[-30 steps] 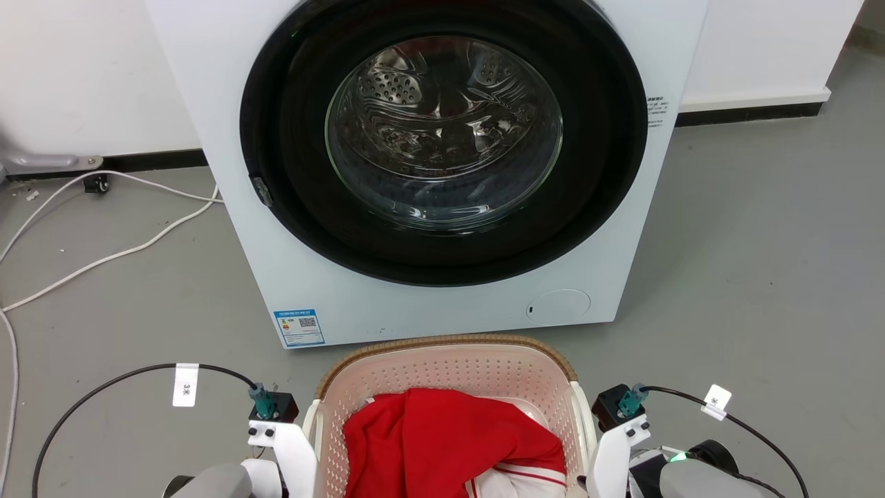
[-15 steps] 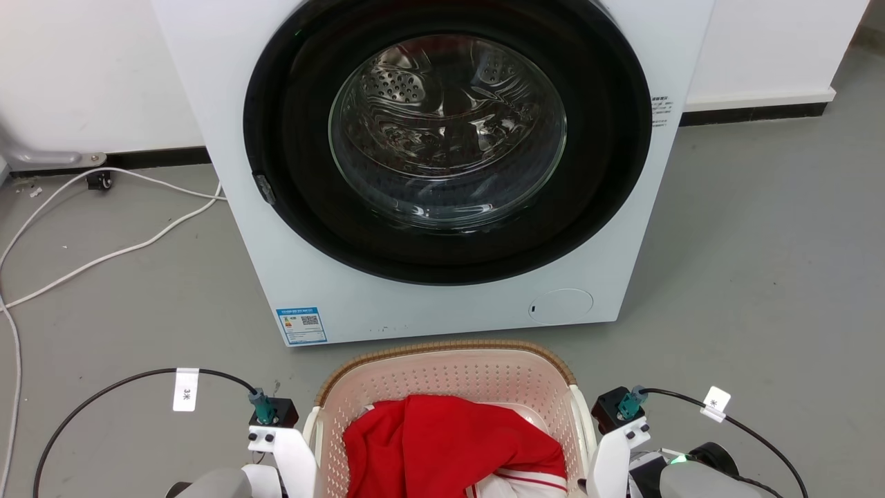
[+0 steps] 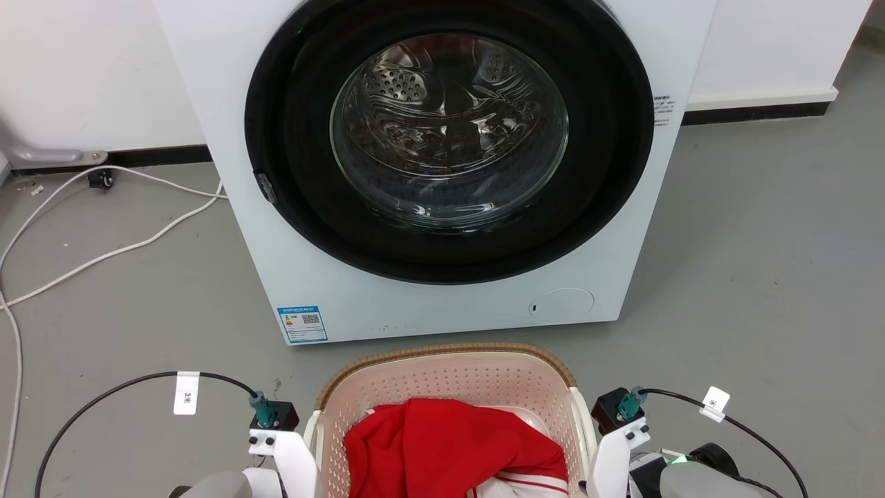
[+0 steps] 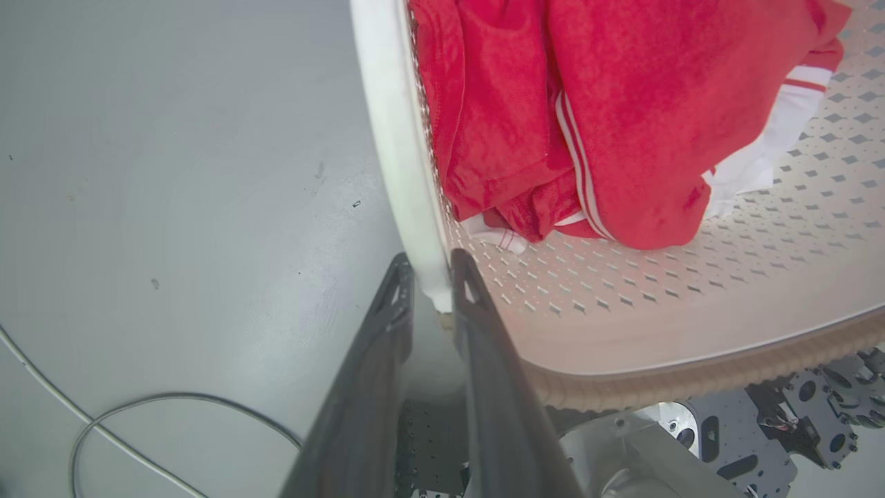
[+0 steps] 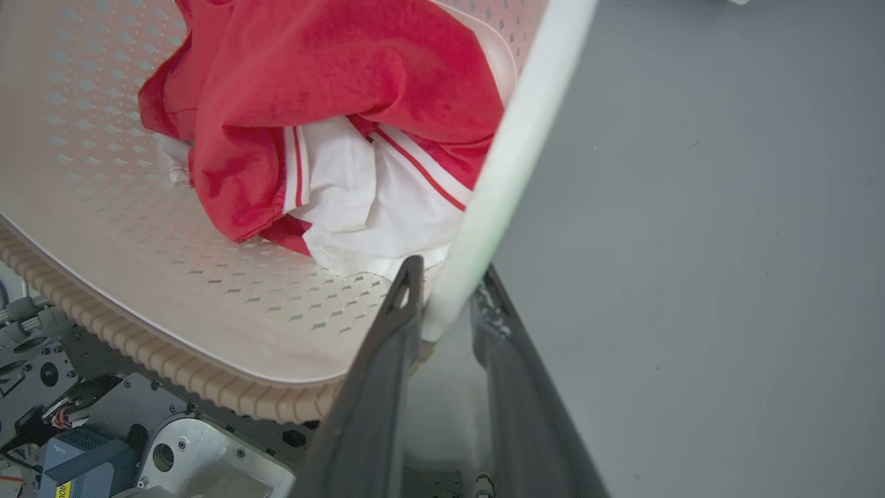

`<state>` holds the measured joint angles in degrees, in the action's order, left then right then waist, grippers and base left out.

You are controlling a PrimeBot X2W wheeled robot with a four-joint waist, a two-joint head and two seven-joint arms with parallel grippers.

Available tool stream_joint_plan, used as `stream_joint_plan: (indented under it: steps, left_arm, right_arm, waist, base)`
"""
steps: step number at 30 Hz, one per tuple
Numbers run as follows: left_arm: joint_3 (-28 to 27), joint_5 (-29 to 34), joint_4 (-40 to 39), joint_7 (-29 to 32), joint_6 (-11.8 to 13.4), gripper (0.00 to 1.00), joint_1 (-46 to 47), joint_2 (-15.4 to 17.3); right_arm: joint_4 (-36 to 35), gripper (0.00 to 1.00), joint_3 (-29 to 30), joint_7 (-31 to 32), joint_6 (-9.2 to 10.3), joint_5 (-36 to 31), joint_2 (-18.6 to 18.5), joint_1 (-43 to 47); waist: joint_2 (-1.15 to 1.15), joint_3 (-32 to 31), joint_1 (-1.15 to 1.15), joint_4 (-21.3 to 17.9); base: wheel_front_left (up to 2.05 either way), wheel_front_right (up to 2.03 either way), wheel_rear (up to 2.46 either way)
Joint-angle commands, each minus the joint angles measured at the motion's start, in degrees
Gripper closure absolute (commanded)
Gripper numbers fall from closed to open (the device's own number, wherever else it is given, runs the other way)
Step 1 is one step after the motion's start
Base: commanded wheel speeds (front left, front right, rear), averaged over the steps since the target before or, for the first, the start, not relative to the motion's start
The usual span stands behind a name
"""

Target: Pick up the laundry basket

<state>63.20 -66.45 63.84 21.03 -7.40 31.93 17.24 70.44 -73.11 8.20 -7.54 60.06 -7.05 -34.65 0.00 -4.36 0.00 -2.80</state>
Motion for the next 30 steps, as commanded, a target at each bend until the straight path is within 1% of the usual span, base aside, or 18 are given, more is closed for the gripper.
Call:
stream_joint_plan:
  steps: [1, 17, 30]
  left_arm:
    - [0.6, -0.1, 0.2, -0.1, -0.1, 1.0, 0.6, 0.4]
    - [2.7, -2.2, 1.0, -0.5, -0.1, 1.0, 1.4, 0.1]
    - [3.5, -4.0, 2.5, 0.5, -0.1, 1.0, 1.6, -0.3]
  right_arm:
    - [0.2, 1.0, -0.2, 0.1, 0.1, 0.1, -0.2, 0.2]
    - [0.6, 1.0, -0.3, 0.3, 0.1, 0.5, -0.1, 0.0]
    - [1.1, 1.0, -0.3, 0.7, 0.1, 0.7, 0.1, 0.2]
  waist:
    - [0.0, 0.1, 0.0, -0.1]
    - [0.0, 0.3, 0.0, 0.2]
    - [0.0, 0.0, 0.0, 0.3]
  base:
    - [0.0, 0.0, 0.0]
    - [0.0, 0.0, 0.0]
    - [0.0, 0.0, 0.0]
